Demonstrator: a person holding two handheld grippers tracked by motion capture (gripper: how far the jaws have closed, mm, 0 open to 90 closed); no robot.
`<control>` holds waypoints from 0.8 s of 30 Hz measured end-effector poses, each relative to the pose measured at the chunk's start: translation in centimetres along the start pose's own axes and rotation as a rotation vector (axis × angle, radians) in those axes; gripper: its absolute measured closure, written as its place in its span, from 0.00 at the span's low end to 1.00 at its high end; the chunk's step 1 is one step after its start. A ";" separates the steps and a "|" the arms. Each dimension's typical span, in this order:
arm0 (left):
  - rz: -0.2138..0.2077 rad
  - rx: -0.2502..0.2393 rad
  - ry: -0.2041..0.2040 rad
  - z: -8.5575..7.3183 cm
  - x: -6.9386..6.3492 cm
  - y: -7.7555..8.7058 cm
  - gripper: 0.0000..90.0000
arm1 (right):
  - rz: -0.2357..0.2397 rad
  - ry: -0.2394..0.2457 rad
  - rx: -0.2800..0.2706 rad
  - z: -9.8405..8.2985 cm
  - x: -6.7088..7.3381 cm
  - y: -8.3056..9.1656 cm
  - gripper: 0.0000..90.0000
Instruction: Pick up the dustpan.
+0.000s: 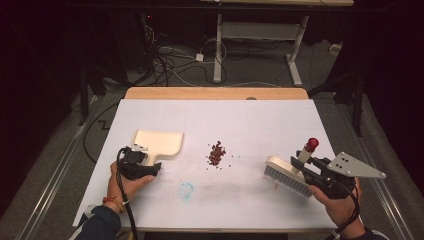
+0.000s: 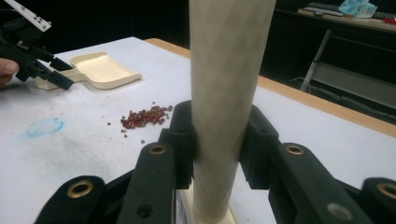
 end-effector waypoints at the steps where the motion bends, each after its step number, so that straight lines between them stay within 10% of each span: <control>1: 0.009 -0.002 0.012 0.1 0.0 -0.1 0.31 | 0.001 0.000 -0.002 0.0 0.0 0.0 0.78; 10: 0.008 0.024 -0.029 1.0 -0.6 -0.3 0.70 | 0.008 -0.001 -0.001 -0.1 0.0 -0.2 0.78; 24: -0.033 0.025 -0.189 1.3 -1.2 2.3 0.71 | 0.004 -0.013 0.017 0.0 -0.3 -1.0 0.78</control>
Point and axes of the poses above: each handheld gripper's, and its own axes: y roughly backward along the jaws, z roughly out of its top, x roughly to its left, the point moved 1 cm from there along -y, roughly forward along the jaws, and after that the axes turned 4 degrees about -z, right-handed, at the moved point
